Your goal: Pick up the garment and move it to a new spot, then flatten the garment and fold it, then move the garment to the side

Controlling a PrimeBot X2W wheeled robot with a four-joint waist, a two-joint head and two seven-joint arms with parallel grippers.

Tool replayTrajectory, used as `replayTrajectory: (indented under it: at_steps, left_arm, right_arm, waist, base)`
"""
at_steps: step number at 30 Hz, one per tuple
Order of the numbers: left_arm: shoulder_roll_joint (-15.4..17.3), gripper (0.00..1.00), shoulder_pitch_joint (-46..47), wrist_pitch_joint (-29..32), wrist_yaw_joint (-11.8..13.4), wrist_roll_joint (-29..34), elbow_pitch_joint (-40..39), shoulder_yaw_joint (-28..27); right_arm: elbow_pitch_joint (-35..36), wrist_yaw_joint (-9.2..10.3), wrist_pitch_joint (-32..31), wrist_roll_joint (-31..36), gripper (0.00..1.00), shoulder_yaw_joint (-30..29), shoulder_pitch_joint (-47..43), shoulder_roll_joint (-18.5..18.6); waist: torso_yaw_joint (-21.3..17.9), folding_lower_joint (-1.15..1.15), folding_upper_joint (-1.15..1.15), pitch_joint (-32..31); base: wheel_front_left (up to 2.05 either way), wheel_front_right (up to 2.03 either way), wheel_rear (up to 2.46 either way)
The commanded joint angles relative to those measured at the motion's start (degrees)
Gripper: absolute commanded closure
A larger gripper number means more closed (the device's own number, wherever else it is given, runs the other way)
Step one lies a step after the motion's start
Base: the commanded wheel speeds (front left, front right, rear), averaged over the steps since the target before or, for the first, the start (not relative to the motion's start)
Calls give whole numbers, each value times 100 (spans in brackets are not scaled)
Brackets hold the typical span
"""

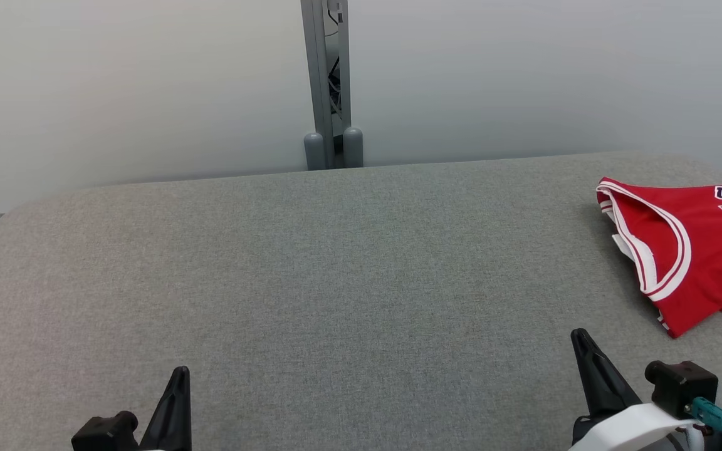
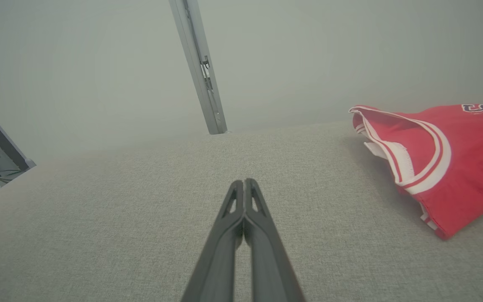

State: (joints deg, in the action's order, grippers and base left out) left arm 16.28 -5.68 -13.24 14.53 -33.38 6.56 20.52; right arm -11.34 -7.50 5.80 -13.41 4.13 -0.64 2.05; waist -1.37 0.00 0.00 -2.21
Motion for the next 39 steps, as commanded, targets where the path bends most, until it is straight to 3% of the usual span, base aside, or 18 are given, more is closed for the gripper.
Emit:
replayTrajectory:
  at_steps: [1,21,39]
  left_arm:
    - [29,100,97,20,-48,-147,-76,-96]
    - [-284,100,343,440,-603,-1679,75,-719]
    - [-510,100,512,736,-993,-2729,187,-1154]
  right_arm:
    - [84,0,-33,-190,100,-31,108,20]
    - [-21,0,-342,-2236,100,-251,294,90]
    - [-92,0,-565,-3630,100,-414,419,128]
  waist:
    - [1,0,0,2]
    - [23,0,0,39]
    - [42,0,0,70]
  base:
    - [0,0,0]
    - [0,0,0]
    - [0,0,0]
